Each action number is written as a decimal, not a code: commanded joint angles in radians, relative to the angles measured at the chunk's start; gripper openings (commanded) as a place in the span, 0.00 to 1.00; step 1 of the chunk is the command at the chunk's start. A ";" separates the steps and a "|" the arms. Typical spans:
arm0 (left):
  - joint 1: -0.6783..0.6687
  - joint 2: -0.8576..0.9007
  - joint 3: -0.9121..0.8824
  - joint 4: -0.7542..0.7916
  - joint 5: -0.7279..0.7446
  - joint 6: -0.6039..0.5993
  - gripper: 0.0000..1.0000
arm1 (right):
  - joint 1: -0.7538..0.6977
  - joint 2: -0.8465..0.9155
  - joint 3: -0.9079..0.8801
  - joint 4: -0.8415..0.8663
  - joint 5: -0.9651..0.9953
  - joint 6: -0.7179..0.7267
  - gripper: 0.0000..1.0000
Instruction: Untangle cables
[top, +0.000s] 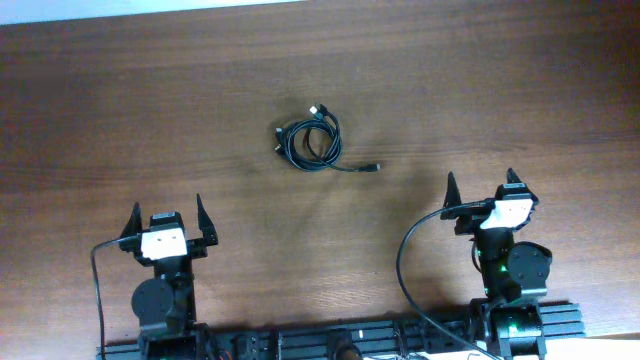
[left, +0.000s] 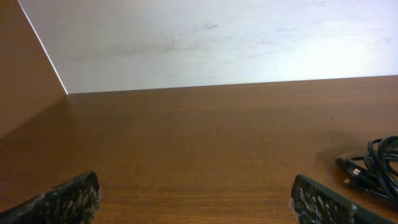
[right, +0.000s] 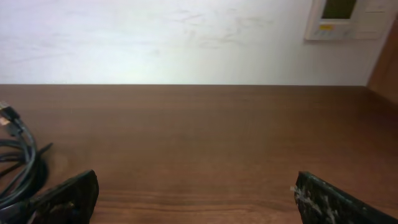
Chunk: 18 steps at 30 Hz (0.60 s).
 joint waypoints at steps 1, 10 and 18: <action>0.004 -0.006 -0.002 -0.006 0.006 0.017 0.99 | -0.004 -0.008 -0.005 -0.003 0.068 -0.006 0.99; 0.004 -0.006 0.035 0.034 0.212 -0.166 0.99 | -0.004 -0.008 0.005 0.164 -0.209 0.092 0.99; 0.004 0.033 0.360 -0.091 0.285 -0.180 0.99 | -0.004 0.013 0.271 -0.032 -0.229 0.119 0.99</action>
